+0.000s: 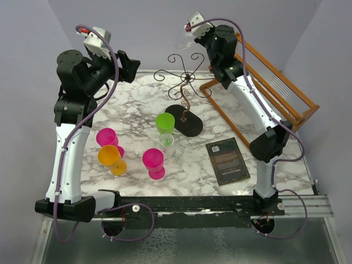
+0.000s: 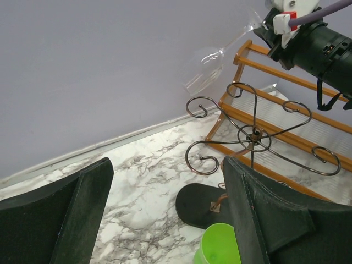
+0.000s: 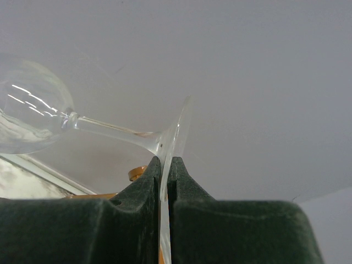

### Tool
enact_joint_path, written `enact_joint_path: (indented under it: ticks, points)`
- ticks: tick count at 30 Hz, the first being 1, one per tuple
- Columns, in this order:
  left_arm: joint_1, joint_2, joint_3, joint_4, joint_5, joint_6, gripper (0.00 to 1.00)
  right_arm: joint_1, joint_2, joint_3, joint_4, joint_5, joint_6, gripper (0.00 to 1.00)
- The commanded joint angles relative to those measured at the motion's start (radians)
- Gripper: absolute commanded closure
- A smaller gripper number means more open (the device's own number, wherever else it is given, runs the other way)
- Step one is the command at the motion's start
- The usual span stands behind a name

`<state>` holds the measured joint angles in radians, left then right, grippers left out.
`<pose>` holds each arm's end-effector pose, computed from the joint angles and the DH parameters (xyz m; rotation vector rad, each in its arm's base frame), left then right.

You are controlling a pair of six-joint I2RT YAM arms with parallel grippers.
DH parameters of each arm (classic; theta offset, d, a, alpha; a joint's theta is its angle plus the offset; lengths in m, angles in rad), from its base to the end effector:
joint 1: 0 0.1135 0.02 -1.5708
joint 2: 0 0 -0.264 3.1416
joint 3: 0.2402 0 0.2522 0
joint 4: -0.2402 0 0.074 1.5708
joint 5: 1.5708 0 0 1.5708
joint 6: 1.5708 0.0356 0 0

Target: Place the wine glass upside down on the wine glass rack

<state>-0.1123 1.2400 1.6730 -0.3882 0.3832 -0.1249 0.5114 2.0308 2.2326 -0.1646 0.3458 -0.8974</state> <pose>0.2353 -0.0399 0.5252 0.2984 1.5197 -0.4802 0.4180 0.2208 0.4619 -0.7838 1.3529 -0.5700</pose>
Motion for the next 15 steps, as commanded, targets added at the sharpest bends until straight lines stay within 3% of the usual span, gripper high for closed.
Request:
enact_joint_path:
  ticks: [1, 15]
  points:
    - [0.002, -0.021, -0.006, 0.01, -0.009, 0.039, 0.16, -0.002, -0.007, -0.003, 0.064, -0.074, -0.116, 0.99]
    - [0.002, -0.008, -0.027, 0.055, -0.024, 0.056, 0.16, -0.002, -0.076, -0.116, 0.024, -0.28, -0.398, 0.99]
